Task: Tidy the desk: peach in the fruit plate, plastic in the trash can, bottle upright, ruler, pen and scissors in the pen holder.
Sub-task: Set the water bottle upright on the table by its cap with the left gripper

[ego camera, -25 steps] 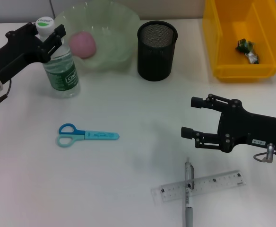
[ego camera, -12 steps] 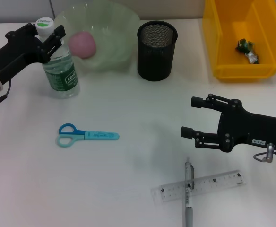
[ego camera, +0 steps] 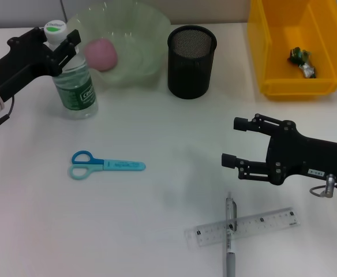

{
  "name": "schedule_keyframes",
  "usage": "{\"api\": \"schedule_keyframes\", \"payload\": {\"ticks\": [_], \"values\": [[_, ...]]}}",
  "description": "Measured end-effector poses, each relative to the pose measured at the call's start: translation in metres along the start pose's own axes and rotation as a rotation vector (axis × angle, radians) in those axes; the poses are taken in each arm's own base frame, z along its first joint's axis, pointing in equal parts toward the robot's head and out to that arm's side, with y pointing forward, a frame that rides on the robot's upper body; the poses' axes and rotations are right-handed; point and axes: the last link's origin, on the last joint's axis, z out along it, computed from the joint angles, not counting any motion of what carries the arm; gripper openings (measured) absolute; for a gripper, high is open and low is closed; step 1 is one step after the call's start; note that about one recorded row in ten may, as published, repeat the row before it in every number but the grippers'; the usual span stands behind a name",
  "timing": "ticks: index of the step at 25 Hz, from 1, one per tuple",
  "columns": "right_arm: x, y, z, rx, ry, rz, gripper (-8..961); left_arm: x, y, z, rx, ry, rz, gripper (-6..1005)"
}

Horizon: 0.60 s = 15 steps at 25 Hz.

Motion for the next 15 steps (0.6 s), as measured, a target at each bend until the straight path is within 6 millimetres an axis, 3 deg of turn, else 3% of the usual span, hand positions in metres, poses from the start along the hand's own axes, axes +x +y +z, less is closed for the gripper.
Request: {"api": "schedule_keyframes", "payload": {"ticks": [13,15], "values": [[0.0,-0.0018,0.0007,0.007,0.004,0.0,818,0.0013,-0.0003,0.001,0.005,0.007,-0.003,466],[0.0002,-0.002,0.0007,0.009,0.006,0.0,818,0.0015,-0.0003,0.001,0.004,0.009,-0.002,536]]}}
